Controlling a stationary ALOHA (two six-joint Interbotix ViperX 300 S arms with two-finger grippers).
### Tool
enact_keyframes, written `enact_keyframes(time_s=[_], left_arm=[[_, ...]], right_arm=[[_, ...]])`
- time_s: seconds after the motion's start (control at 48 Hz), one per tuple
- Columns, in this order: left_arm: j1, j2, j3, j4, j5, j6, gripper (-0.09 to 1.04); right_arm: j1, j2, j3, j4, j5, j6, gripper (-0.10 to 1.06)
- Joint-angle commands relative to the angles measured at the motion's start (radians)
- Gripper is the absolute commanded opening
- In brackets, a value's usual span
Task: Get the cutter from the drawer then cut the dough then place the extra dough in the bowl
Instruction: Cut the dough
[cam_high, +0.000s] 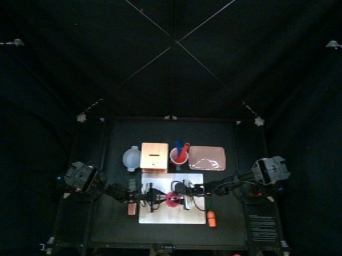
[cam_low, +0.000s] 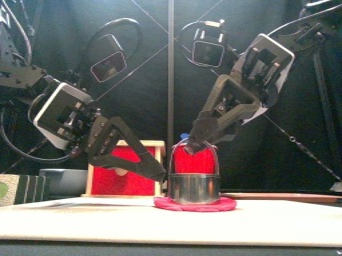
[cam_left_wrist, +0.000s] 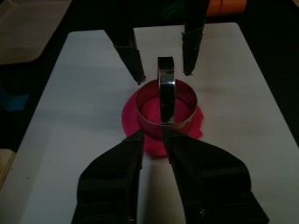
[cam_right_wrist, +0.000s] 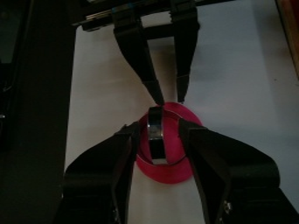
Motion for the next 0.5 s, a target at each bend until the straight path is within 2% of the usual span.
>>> enact_keyframes(time_s=[0.021,0.188,0.5], left_arm=[[0.002,0.003,-0.028,-0.003,-0.006,-0.003,0.63],[0.008,0.02,-0.043,-0.005,0.005,0.0,0.62],[0.011,0.032,-0.044,-0.006,0.017,-0.005,0.62]], right_arm=[[-0.003,-0.008,-0.037,0.003,0.012,0.002,0.79],[-0.005,0.005,-0.06,0.002,0.069,0.002,0.78],[-0.038,0.003,-0.155,-0.006,0.327,0.002,0.78]])
